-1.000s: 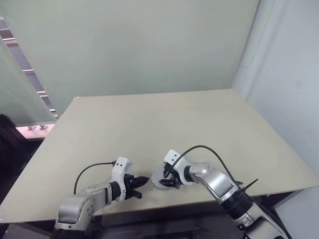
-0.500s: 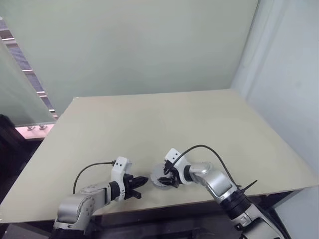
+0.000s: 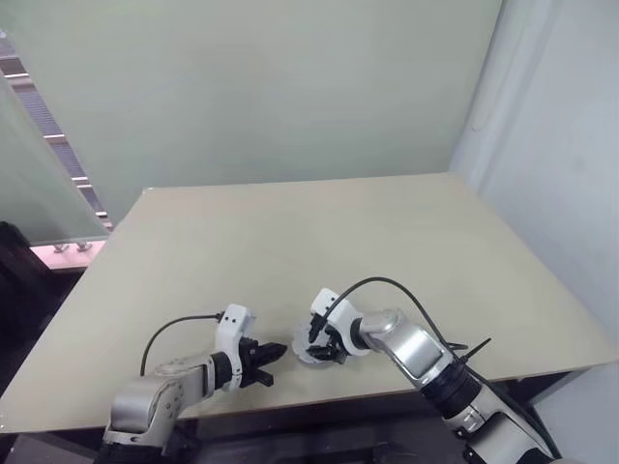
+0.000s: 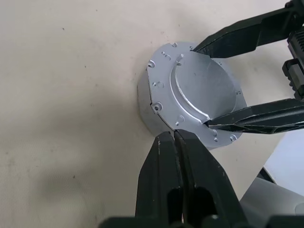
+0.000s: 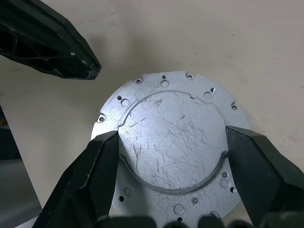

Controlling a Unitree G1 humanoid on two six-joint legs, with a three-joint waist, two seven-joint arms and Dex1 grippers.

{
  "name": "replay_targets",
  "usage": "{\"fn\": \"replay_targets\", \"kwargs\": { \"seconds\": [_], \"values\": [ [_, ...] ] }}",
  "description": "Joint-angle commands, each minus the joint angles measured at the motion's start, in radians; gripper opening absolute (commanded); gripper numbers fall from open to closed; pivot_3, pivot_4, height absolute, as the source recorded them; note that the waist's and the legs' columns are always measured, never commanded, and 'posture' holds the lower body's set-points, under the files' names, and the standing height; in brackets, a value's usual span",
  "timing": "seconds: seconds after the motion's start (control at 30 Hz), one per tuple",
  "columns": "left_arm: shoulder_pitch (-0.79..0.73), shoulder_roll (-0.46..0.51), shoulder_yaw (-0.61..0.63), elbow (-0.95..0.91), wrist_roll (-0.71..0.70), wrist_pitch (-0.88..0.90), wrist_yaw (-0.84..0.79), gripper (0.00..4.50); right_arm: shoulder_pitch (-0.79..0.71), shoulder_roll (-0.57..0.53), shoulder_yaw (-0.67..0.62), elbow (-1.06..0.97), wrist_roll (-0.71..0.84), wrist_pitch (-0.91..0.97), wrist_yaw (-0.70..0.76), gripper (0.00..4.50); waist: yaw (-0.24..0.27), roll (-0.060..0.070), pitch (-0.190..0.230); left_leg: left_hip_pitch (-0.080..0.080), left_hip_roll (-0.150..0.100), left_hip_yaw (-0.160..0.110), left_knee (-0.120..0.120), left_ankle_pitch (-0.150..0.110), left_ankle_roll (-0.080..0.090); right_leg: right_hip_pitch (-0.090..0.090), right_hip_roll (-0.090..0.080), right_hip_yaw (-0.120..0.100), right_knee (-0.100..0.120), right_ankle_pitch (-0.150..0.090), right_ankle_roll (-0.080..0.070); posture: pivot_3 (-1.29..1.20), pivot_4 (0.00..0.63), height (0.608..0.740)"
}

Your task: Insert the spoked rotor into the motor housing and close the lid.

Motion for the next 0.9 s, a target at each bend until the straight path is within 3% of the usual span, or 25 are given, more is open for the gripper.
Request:
{"fn": "replay_targets", "kwargs": {
  "seconds": [0.03, 0.3, 0.57, 0.7, 0.9],
  "values": [
    [-0.046, -0.013, -0.023, 0.01, 0.016, -0.022, 0.0, 0.0, 0.008, -0.002, 0.003, 0.036, -0.006, 0.046, -0.017, 3.21, 0.0, 0.0, 0.0, 0.0, 0.0, 0.0, 0.0, 0.0, 0.0, 0.0, 0.0, 0.0, 0.0, 0.0, 0.0, 0.0, 0.0, 0.74],
    [-0.117, -0.033, -0.153, 0.129, 0.129, -0.056, 0.009, 0.0, 0.009, -0.013, 0.002, 0.033, 0.003, 0.048, 0.003, 3.21, 0.001, 0.001, -0.001, 0.0, -0.001, 0.0, 0.0, 0.0, 0.0, 0.001, 0.0, 0.0, 0.0, 0.0, 0.0, 0.0, 0.0, 0.74],
    [-0.127, -0.043, -0.193, 0.162, 0.167, -0.068, -0.003, 0.0, 0.022, -0.01, -0.045, 0.01, 0.033, -0.014, 0.008, 3.21, 0.004, 0.003, -0.003, 0.001, -0.003, -0.001, 0.001, 0.0, 0.0, 0.002, -0.002, 0.0, -0.001, 0.0, 0.0, 0.0, 0.0, 0.74],
    [-0.131, -0.046, -0.198, 0.159, 0.172, -0.062, -0.009, 0.0, 0.023, 0.007, -0.109, -0.017, 0.087, -0.002, 0.024, 4.47, 0.004, 0.004, -0.003, 0.0, -0.003, -0.001, 0.001, 0.0, 0.0, 0.002, -0.002, 0.0, -0.001, 0.0, 0.0, 0.0, 0.0, 0.74],
    [-0.136, -0.047, -0.208, 0.16, 0.182, -0.05, -0.019, 0.0, 0.012, 0.024, -0.23, -0.048, 0.176, 0.05, 0.015, 4.47, 0.005, 0.004, -0.003, -0.001, -0.004, -0.002, 0.001, 0.0, 0.001, 0.002, -0.002, 0.0, -0.001, 0.001, 0.003, 0.0, 0.0, 0.74]
  ]
}}
